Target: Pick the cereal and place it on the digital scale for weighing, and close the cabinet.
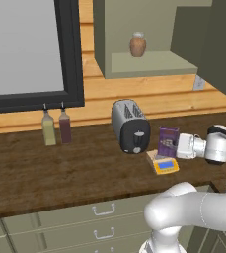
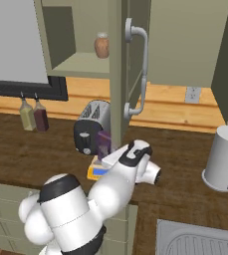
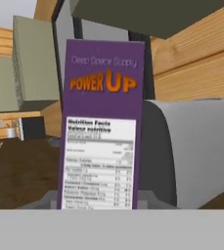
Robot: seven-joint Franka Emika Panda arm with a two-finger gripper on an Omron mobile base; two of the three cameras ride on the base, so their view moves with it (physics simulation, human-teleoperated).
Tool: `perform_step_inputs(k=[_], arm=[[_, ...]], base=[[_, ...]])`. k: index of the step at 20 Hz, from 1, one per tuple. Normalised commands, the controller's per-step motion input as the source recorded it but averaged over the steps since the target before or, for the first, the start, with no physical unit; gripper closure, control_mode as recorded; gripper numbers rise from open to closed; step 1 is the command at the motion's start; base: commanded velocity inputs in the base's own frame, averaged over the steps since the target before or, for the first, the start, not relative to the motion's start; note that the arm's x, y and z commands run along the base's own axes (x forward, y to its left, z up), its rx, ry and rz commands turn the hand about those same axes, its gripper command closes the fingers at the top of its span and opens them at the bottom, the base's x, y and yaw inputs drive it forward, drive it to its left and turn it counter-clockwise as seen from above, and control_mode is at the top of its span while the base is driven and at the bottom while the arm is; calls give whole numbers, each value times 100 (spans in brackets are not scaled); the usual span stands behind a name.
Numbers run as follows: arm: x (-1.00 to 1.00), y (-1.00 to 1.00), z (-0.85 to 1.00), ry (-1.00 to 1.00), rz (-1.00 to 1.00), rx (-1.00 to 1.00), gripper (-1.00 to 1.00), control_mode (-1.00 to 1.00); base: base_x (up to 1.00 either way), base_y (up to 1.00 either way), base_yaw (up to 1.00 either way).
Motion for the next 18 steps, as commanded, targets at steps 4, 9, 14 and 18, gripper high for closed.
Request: perform_step_inputs(k=[4, 9, 14, 18], arm=[[-25, 30, -6, -4, 0, -1, 100, -100], [-11, 25, 0, -1, 0, 0, 100, -100], [4, 2, 0, 0, 0, 0, 100, -100], [1, 19, -1, -1, 0, 0, 100, -100]], base=[[0, 0, 0], [0, 0, 0], [0, 0, 0], [0, 0, 0]])
